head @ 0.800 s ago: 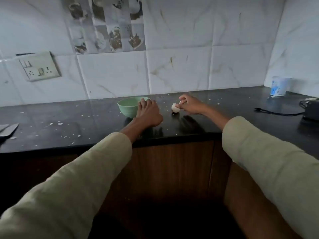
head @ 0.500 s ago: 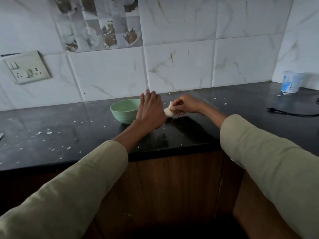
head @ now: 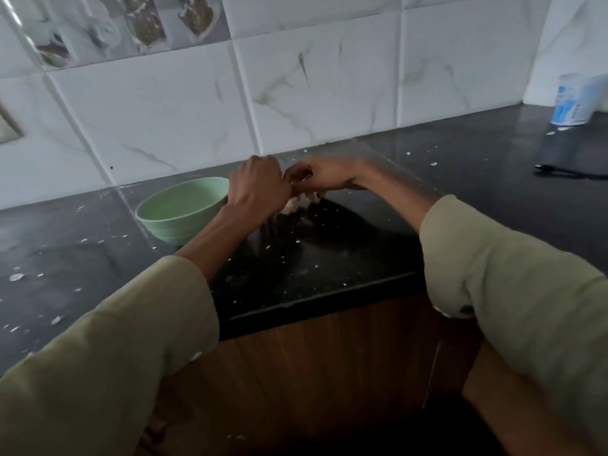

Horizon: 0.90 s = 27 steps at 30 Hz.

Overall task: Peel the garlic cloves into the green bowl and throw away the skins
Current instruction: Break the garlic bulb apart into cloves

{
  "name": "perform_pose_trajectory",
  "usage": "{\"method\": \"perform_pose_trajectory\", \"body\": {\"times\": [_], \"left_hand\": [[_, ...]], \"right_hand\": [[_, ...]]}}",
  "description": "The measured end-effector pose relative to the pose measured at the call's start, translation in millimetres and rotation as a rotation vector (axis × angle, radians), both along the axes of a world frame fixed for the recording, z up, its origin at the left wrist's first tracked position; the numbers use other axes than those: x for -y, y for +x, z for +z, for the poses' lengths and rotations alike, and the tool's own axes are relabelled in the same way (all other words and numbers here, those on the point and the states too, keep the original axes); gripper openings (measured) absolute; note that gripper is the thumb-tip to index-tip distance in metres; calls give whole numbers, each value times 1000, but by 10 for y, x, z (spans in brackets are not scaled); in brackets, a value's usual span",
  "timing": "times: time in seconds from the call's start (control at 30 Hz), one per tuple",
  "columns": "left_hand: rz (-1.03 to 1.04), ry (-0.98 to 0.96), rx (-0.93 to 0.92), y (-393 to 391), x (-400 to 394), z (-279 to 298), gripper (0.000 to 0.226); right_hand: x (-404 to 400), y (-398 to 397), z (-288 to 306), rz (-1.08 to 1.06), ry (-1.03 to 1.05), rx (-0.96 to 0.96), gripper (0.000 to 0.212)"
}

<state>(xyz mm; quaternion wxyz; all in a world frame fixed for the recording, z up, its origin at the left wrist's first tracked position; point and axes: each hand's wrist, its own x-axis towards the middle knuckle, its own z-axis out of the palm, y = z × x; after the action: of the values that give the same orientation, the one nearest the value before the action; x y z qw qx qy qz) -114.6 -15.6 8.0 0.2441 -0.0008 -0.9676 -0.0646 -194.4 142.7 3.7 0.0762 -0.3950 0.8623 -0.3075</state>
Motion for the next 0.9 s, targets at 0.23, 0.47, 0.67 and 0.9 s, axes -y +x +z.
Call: {"method": "perform_pose_trajectory", "body": {"times": [0.23,0.47,0.67,0.9], "left_hand": [[-71,507,-22,-379,-75,-206,34],[-201,885,-30,-478,85,-253,40],[-324,979,13,-441,51,-354,34],[-397,1099,5,-369,54,-359,17]], "right_hand": [[-82,-40,-34,20,-35,91,29],[-82,-152,-85,-146,-368,300,12],[-48,-132,-56,-193,-617,467,15],[97,-28,-173,-282,-498,252,43]]}}
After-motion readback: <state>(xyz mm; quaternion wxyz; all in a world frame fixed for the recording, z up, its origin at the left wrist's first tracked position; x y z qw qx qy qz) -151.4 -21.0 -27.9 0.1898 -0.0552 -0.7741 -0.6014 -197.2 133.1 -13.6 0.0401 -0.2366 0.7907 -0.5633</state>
